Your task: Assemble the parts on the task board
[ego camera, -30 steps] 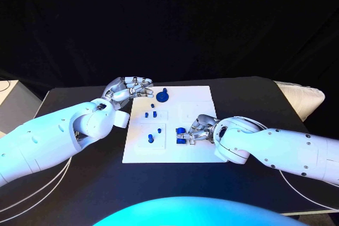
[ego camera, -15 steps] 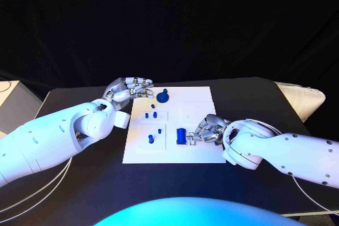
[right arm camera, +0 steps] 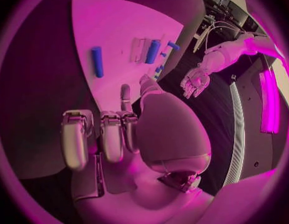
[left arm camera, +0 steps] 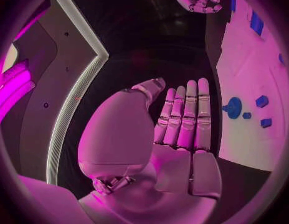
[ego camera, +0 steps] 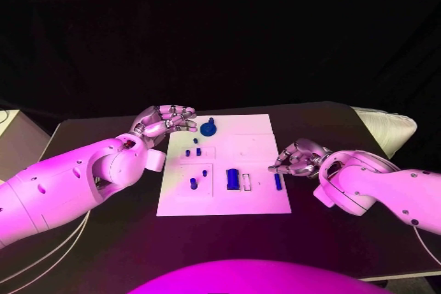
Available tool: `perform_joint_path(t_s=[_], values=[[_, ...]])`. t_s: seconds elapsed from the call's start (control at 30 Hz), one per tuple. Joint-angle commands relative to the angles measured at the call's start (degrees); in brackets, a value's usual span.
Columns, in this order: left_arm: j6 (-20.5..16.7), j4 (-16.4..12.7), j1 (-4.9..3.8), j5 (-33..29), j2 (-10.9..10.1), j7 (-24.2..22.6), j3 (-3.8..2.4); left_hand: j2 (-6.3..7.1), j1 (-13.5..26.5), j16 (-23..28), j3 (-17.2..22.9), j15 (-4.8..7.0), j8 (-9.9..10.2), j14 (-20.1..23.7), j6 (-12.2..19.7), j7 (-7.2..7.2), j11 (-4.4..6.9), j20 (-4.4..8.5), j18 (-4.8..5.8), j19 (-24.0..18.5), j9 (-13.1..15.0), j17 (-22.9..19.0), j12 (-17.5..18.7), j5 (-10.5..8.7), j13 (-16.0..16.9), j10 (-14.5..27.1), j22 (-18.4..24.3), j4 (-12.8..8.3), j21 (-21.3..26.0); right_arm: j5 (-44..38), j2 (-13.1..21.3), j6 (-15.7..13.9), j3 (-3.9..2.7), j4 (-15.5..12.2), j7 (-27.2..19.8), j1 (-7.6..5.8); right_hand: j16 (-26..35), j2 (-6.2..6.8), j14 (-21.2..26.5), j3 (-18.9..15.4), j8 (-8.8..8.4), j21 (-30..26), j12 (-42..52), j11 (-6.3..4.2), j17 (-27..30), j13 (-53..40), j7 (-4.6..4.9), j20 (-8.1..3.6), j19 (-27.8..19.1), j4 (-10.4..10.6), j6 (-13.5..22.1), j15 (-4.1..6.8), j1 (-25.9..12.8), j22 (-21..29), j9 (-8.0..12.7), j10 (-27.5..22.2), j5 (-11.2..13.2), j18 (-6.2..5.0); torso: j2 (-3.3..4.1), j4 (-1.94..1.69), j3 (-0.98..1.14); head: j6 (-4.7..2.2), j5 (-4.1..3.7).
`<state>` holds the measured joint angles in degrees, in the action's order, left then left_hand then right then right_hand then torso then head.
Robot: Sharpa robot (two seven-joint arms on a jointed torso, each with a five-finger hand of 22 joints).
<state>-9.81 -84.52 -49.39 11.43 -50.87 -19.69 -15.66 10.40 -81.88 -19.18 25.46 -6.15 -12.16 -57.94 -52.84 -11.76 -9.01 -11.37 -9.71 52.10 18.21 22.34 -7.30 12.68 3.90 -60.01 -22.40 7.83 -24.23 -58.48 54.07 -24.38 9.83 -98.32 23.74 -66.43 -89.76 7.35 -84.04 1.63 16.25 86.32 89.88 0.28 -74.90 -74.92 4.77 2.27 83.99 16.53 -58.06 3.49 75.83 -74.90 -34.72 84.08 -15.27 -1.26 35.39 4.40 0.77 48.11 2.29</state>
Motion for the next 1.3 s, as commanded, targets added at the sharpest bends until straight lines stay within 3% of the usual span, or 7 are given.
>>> perform_joint_path(t_s=[0.03, 0.23, 0.4, 0.67, 0.73, 0.97, 1.3], values=[[1.0, -0.1, 0.13, 0.1, 0.1, -0.5, -0.04, -0.24, 0.1, 0.2, -0.3, -0.10, 0.3, 0.1, -0.4, 0.11, -0.01, -0.33, -0.49, 0.2, -0.1, 0.1, -0.1, 0.06, 0.0, 0.4, 0.1, 0.2, 0.3, -7.1, 1.5, 4.1, 0.01, 0.1, -1.3, -0.08, -0.2, -0.12, -6.0, 1.1, -0.76, 0.4, 0.1, 0.41, -15.1, -15.1, 0.33, 0.45, 5.3, -0.3, 0.3, -0.39, 1.9, -14.3, 0.5, 5.9, -0.2, 0.64, 0.03, 0.03, 0.07, -0.19, -0.54], [1.0, -0.1, 0.36, 0.1, -0.1, -0.5, -0.04, -0.24, 0.1, 0.4, -0.3, -0.11, 0.3, 0.2, -0.4, 0.11, -0.01, -0.37, -0.51, 0.2, -0.1, 0.2, -0.1, 0.07, 0.0, 0.5, 0.2, 0.3, 0.5, -12.7, 3.7, 4.3, 0.03, -0.1, 1.7, -0.06, -0.2, 0.15, -6.0, 1.8, -1.10, 0.7, -0.1, 0.52, -15.1, -15.0, 0.41, 0.61, 5.4, 0.1, -0.4, -0.53, 2.5, -14.3, 0.8, 5.8, -0.3, 0.69, 0.13, 0.01, 0.08, -0.31, -1.06], [1.1, -0.1, 0.44, 0.1, 0.0, -0.4, -0.04, -0.24, 0.1, 0.4, -0.3, -0.11, 0.3, 0.2, -0.4, 0.11, -0.01, -0.37, -0.51, 0.2, -0.1, 0.2, -0.1, 0.07, 0.0, 0.5, 0.2, 0.3, 0.5, -11.4, 4.1, 3.6, 0.07, -0.1, 3.8, 0.13, -0.2, 0.20, -6.0, 2.0, -0.64, 0.6, 0.1, 0.15, -15.1, -15.1, -0.08, 0.52, 5.3, 0.2, -1.9, -0.28, 1.9, -14.3, 0.8, 5.9, -0.4, 0.66, 0.14, 0.01, 0.01, -0.18, -1.12], [1.2, -0.1, 0.47, 0.1, 0.0, -0.3, -0.04, -0.24, 0.1, 0.4, -0.3, -0.11, 0.3, 0.2, -0.4, 0.11, -0.01, -0.37, -0.51, 0.2, -0.1, 0.2, -0.1, 0.07, 0.0, 0.5, 0.2, 0.3, 0.5, -9.2, 2.7, 2.9, 0.15, 0.8, 5.0, 1.19, -0.2, 1.48, -6.0, 1.6, -1.01, 0.4, -0.1, 0.22, -15.1, -15.0, 0.07, 0.46, 5.3, 0.1, -1.4, -0.25, 1.5, -14.3, 0.9, 5.8, 0.2, 0.63, 0.15, -0.20, -0.07, 0.18, -1.50], [1.1, -0.2, 0.48, 0.1, -0.1, -0.3, -0.04, -0.24, 0.1, 0.4, -0.3, -0.11, 0.3, 0.2, -0.4, 0.11, -0.01, -0.37, -0.51, 0.2, -0.1, 0.2, -0.1, 0.07, 0.0, 0.5, 0.2, 0.3, 0.5, -9.6, 2.2, 3.3, 0.18, 1.2, 5.2, 1.76, -0.2, 2.35, -6.0, 1.3, -1.31, 0.3, -0.3, 0.39, -15.1, -14.8, 0.29, 0.51, 5.3, 0.0, -0.9, -0.37, 1.8, -14.2, 0.9, 5.6, 0.6, 0.61, 0.16, -0.23, -0.08, 0.25, -1.65], [1.1, -0.2, 0.49, 0.1, -0.2, -0.1, -0.04, -0.31, 0.0, 0.4, -0.3, -0.11, 0.3, 0.2, -0.4, 0.12, -0.01, -0.37, -0.52, 0.2, -0.1, 0.3, -0.2, 0.08, 0.0, 0.5, 0.2, 0.3, 0.6, -10.2, 1.0, 4.1, 0.20, 1.6, 5.5, 3.09, -0.2, 2.74, -6.0, 0.9, -1.47, 0.4, -0.4, 0.58, -15.1, -14.7, 0.49, 0.62, 5.3, 0.2, -0.8, -0.54, 1.5, -14.3, 0.9, 5.6, 0.7, 0.63, 0.15, -0.13, -0.04, 0.41, -1.40], [1.2, -0.2, 0.52, 0.2, -0.1, 0.0, -0.04, -0.31, 0.0, 0.4, -0.3, -0.11, 0.3, 0.2, -0.4, 0.12, -0.01, -0.37, -0.52, 0.2, -0.1, 0.3, -0.2, 0.08, 0.0, 0.5, 0.2, 0.3, 0.6, -10.1, -0.6, 3.2, 0.21, 1.9, 6.6, 3.67, -0.2, 2.66, -6.0, 0.6, -1.18, 0.4, -0.4, 0.51, -15.1, -14.7, 0.34, 0.67, 5.3, 0.3, -1.4, -0.54, 0.7, -14.3, 0.8, 5.6, 0.2, 0.63, 0.16, -0.16, -0.01, 0.60, -1.16]])
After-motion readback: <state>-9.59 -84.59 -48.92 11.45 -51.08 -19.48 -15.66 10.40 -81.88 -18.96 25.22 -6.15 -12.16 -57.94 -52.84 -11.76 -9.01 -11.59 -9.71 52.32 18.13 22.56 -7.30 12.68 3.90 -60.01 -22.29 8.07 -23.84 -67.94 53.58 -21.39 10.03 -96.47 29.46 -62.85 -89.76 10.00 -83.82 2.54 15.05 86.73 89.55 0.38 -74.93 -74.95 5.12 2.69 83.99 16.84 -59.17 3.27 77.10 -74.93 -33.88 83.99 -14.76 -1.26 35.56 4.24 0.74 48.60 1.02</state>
